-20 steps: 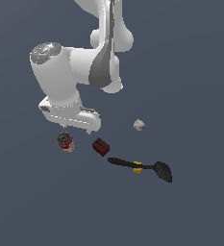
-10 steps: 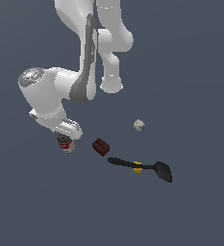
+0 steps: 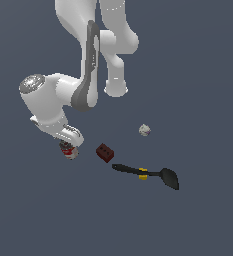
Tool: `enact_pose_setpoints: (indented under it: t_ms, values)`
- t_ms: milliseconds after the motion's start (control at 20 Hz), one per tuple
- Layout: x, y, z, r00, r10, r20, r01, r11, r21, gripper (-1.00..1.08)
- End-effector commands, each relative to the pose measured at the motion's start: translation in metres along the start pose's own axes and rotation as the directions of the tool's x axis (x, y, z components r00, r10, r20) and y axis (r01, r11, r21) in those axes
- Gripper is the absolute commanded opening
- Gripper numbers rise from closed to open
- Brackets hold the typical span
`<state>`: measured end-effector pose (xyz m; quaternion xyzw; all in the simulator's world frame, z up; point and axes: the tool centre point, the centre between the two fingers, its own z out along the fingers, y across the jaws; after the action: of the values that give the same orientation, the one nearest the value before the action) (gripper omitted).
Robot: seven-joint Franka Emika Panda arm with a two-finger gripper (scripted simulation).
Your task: Pick up a designated object from a clutter of objects.
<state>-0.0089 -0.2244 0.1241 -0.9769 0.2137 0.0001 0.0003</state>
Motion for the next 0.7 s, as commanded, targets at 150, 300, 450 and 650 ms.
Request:
enact_pose_setpoints:
  t_ms: [150, 300, 450, 650]
  values:
    - [-0.001, 0.001, 0.023, 1.0, 0.002, 0.0, -0.002, 1.0, -0.001, 1.0]
    - [-0.001, 0.001, 0.036, 1.0, 0.002, 0.0, -0.002, 1.0, -0.001, 1.0]
    - [0.0, 0.001, 0.045, 1.0, 0.002, 0.0, -0.002, 1.0, -0.001, 1.0]
    - [0.0, 0.002, 0.047, 1.0, 0.003, 0.0, -0.003, 1.0, -0.001, -1.0]
